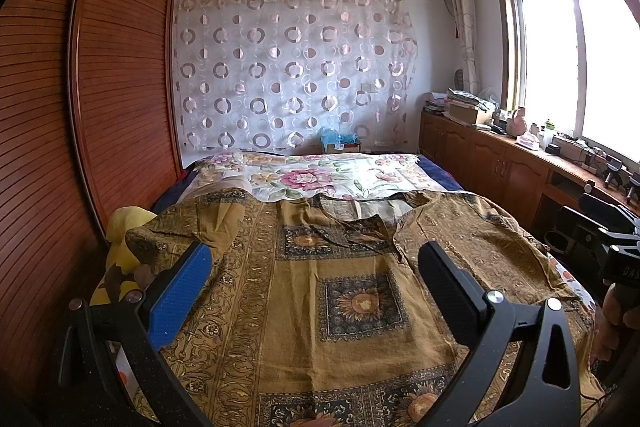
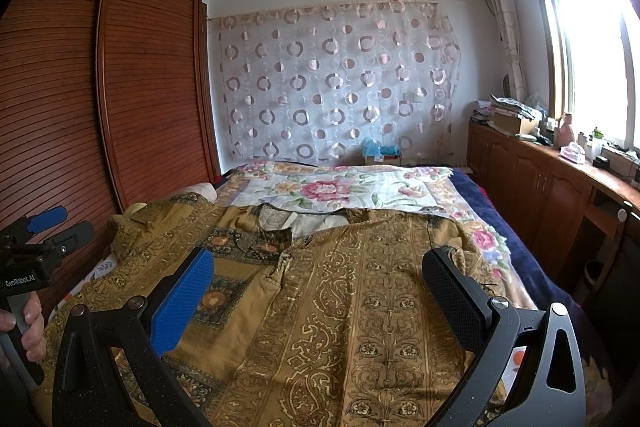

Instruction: Fold small clothes

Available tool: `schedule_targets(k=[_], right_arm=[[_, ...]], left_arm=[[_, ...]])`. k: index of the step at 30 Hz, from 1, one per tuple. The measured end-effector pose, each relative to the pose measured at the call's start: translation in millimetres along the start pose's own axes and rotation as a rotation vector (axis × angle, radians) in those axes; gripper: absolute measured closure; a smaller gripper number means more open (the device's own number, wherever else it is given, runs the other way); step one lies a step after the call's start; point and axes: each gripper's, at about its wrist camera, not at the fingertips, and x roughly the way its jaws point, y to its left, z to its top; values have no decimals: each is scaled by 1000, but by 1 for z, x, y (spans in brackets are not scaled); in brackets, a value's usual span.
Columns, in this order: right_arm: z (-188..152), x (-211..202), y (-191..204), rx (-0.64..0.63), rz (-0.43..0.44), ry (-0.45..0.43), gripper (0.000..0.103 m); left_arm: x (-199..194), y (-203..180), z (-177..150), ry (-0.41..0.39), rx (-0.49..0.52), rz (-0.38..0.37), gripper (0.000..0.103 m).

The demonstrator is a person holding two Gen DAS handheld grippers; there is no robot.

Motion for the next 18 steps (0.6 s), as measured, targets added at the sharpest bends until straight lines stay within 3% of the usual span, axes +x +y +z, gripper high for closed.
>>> schedule_targets(k=[18], right_arm=[[-2,8,0,-1,18,22,0]], left_arm=[[7,21,-11,41,-14,29,0]])
